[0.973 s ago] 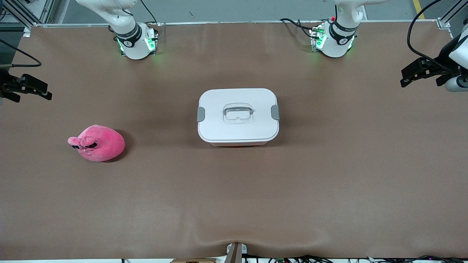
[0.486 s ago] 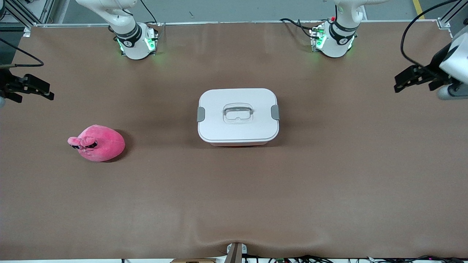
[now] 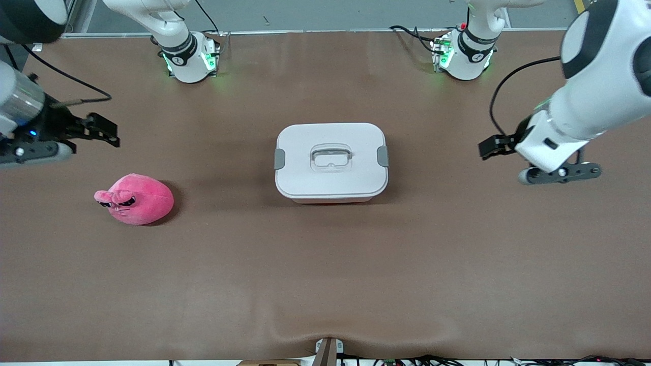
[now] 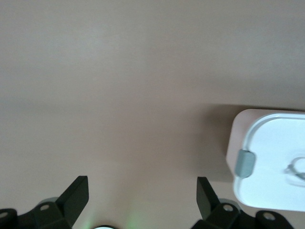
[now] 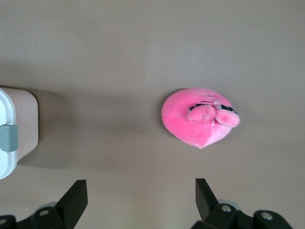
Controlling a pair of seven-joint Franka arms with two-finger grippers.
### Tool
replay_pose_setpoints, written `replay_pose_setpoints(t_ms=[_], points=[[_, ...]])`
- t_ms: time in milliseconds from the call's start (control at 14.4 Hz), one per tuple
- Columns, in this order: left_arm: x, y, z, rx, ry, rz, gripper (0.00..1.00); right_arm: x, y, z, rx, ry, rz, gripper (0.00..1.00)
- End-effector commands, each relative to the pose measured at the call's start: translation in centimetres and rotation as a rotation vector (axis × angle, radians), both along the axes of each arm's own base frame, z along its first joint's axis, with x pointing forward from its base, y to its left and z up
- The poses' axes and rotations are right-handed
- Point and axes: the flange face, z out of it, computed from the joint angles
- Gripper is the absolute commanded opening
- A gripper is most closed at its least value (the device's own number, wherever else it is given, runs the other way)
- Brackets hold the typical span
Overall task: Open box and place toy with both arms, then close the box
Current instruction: 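Grasp the pink plush with the right gripper while the left gripper reaches the lid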
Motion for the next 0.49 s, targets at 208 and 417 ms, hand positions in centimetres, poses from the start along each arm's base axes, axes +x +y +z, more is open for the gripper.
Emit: replay_pose_setpoints(t_ms=[208,417], points=[[0.8,-5.6,-1.1,-0.015,-0.031,0.111,1.00,6.5,-0.4,-8.2,0.021,-0.044,-0.040,1.00],[0.6,-9.0,-2.0,-0.023,-0.057,0.178,1.00,8.0,-3.8,-12.0,0.018,-0.019,-0.083,1.00]])
